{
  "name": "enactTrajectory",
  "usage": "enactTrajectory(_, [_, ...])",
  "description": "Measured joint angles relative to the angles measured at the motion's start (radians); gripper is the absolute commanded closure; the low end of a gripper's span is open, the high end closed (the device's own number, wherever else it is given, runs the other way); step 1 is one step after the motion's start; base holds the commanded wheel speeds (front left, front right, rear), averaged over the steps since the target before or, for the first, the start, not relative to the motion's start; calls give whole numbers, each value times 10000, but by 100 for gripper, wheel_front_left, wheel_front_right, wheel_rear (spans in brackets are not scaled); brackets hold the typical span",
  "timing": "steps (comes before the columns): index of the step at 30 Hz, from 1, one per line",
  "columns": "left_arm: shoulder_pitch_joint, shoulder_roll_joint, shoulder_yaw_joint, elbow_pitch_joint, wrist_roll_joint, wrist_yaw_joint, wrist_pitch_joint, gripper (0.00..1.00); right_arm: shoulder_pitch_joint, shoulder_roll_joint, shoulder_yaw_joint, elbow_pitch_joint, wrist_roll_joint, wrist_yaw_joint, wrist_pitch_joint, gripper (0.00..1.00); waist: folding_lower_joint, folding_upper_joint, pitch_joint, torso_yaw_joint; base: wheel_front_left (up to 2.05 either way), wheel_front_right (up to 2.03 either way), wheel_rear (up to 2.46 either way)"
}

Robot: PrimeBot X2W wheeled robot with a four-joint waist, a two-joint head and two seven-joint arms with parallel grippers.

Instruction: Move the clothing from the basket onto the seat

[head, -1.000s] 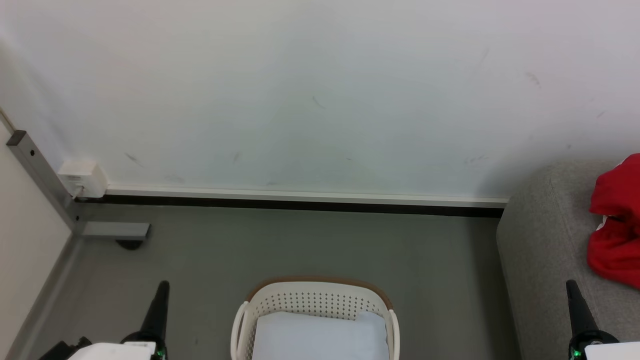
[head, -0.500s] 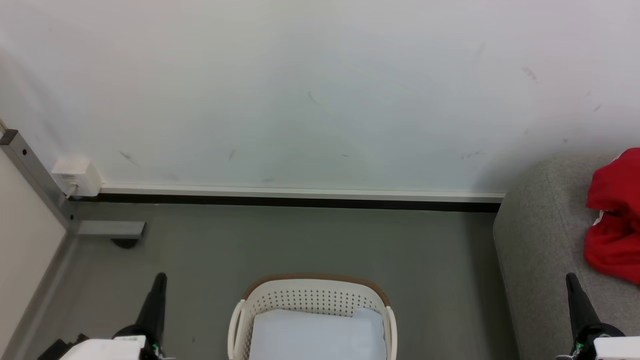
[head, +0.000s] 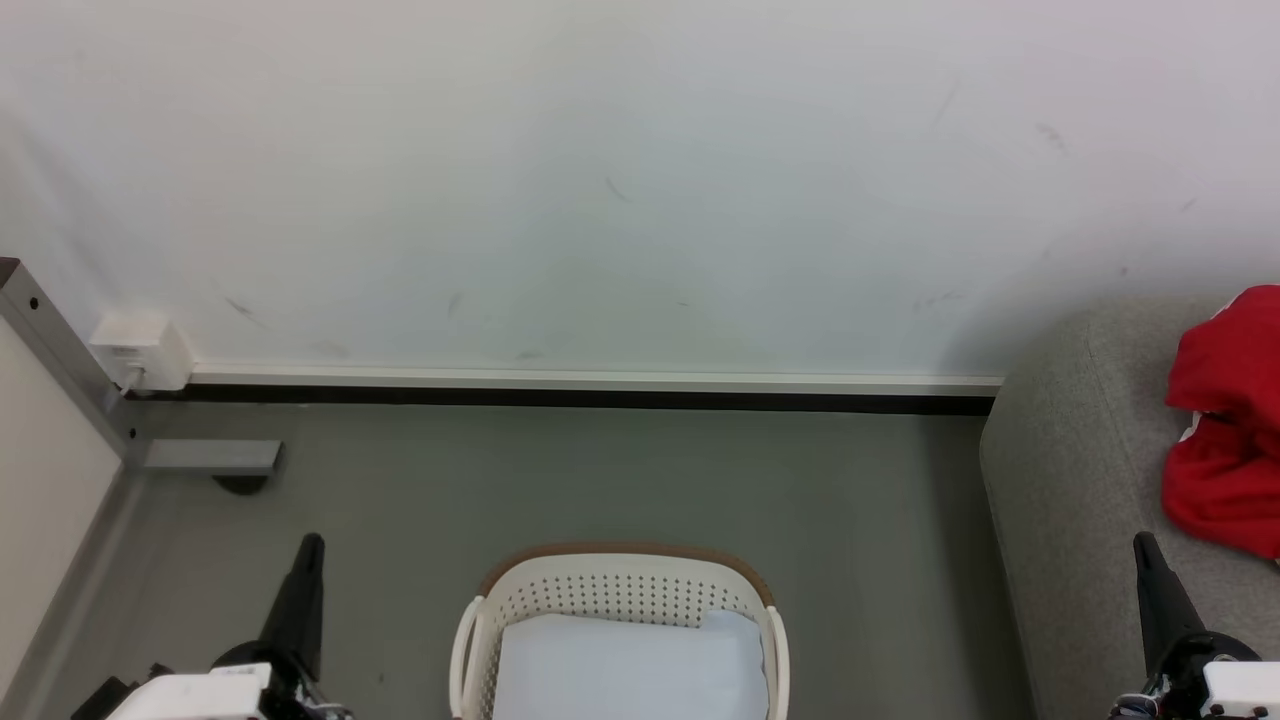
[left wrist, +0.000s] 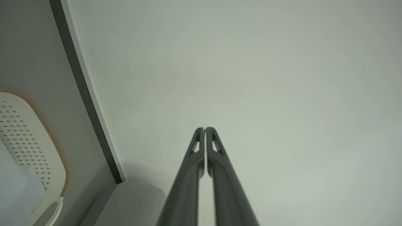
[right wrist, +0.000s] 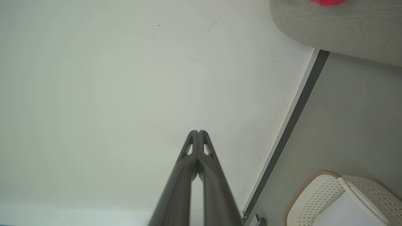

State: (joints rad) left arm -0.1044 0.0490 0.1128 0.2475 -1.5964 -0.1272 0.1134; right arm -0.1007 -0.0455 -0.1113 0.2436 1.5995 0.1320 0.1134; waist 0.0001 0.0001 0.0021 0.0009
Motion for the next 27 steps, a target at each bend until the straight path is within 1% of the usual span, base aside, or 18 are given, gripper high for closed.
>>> enactTrajectory(27, [-13,-6,21,-2,-90,-40,8,100,-16,-2,-12,2,125,0,10,100,-1,0,10,-10,0,0,0])
